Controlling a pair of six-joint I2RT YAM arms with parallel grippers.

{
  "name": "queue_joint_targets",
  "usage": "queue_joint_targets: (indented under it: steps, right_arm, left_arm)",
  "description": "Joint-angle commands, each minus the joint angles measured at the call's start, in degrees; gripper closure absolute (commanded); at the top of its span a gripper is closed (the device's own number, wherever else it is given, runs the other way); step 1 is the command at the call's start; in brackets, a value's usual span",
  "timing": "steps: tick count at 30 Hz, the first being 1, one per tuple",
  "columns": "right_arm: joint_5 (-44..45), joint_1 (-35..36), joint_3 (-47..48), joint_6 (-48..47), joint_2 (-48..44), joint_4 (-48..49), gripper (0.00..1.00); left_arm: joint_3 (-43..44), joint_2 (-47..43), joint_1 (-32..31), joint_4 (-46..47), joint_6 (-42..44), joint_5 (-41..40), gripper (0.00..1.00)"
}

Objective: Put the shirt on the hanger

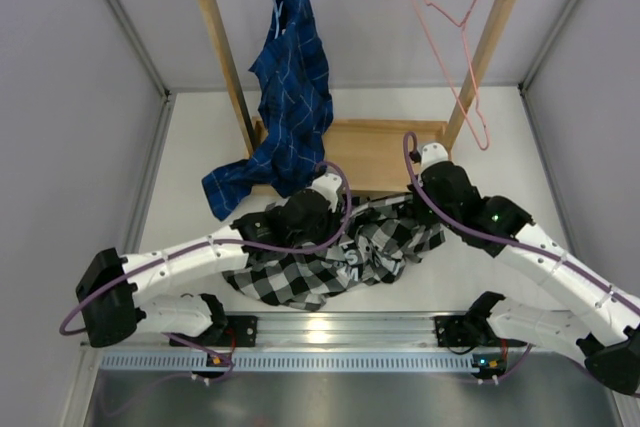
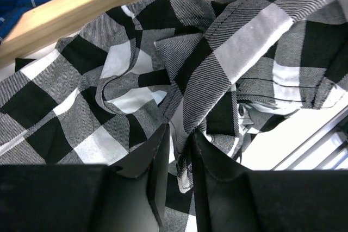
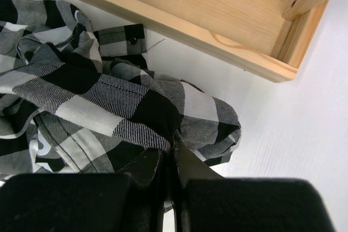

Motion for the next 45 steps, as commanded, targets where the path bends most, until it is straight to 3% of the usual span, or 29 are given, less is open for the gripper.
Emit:
queue_joint_targets:
  steps: [1, 3, 6, 8, 9, 10, 12, 14, 17, 20, 21, 22, 23, 26, 29, 31, 34, 38, 42, 45]
  right_arm:
    - [-2.8, -1.1, 2.9, -0.6, -0.6, 2.4, 1.0]
    - [-4.2, -1.3, 3.1, -0.5, -1.0, 2.5, 1.0]
    - [-5.1, -1.6, 3.5, -0.5, -2.3, 2.5, 1.0]
    - [-5.7, -1.8, 3.9, -0.5, -3.0, 2.4, 0.98]
    - [-6.5, -1.8, 4.3, -0.5, -3.4, 2.3, 0.9]
    - [-7.0, -1.9, 4.7, -0.5, -4.2, 2.1, 0.65]
    - [-10.7, -1.9, 6.8, -0.6, -5.4, 1.3, 0.53]
    - [-13.8, -1.9, 9.6, -1.2, -7.3, 0.5, 0.49]
    - [-17.9, -1.8, 21.6, -2.0, -7.8, -2.2, 0.48]
    - [-13.7, -1.9, 34.8, -5.1, -4.0, -8.8, 0.47]
    - [-7.7, -1.9, 37.9, -5.9, -1.0, -10.5, 0.45]
    - [-4.8, -1.8, 41.1, -7.5, 0.6, -13.3, 0.31]
    - [-2.5, -1.9, 46.8, -8.1, 2.0, -14.3, 0.26]
    - [1.2, -2.3, 56.3, -11.2, 6.5, -15.7, 0.25]
    - [13.5, -4.2, 59.8, -14.5, 10.8, -15.7, 0.24]
    - [10.7, -7.9, 59.9, -17.0, 13.9, -15.7, 0.24]
    - [-1.6, -16.3, 59.7, -15.9, 17.0, -15.7, 0.24]
    - [-6.7, -24.3, 58.8, -15.9, 20.5, -15.5, 0.27]
    - [-9.2, -27.7, 55.4, -15.4, 22.3, -13.3, 0.31]
    - [-14.9, -28.7, 53.5, -15.1, 23.0, -12.6, 0.41]
  left_arm:
    - [1.6, 1.3, 0.6, 0.7, 0.7, 1.5, 0.71]
    - [3.3, 2.5, 0.6, 0.8, 1.3, 2.2, 0.71]
    - [4.7, 3.0, 0.7, 0.7, 1.2, 3.4, 0.98]
    - [4.9, 2.4, 0.6, 0.7, 1.0, 3.2, 1.0]
    - [4.9, 1.9, 0.7, 0.8, 0.6, 2.6, 1.0]
    - [4.9, 1.3, 0.7, 0.7, 0.1, 1.8, 1.0]
    - [4.7, -1.6, 0.7, 0.4, -3.0, -3.4, 1.0]
    - [3.9, -5.5, 0.7, -0.1, -6.0, -8.0, 1.0]
    - [2.4, -9.8, 0.7, 0.0, -10.4, -10.9, 1.0]
    - [1.3, -11.9, 0.7, 0.0, -12.5, -8.3, 1.0]
    - [1.0, -12.5, 0.7, -0.1, -13.2, -6.7, 1.0]
    - [0.3, -13.3, 0.6, 0.0, -13.5, -6.1, 1.0]
    - [-0.1, -13.7, 0.6, 0.0, -14.1, -5.6, 1.0]
    - [-1.5, -14.7, 0.6, -0.1, -14.3, -5.2, 1.0]
    - [-2.2, -15.1, 0.6, -0.2, -14.5, -4.7, 1.0]
    - [-2.6, -15.4, 0.6, -0.1, -14.5, -3.2, 1.0]
    - [-2.5, -14.9, 0.6, 0.0, -14.3, -1.8, 1.0]
    - [-2.2, -14.1, 0.6, -0.2, -13.3, 1.9, 1.0]
    - [-3.0, -14.5, 0.6, -0.1, -13.0, 2.5, 1.0]
    - [-3.3, -14.5, 0.6, -0.2, -12.6, 2.7, 1.0]
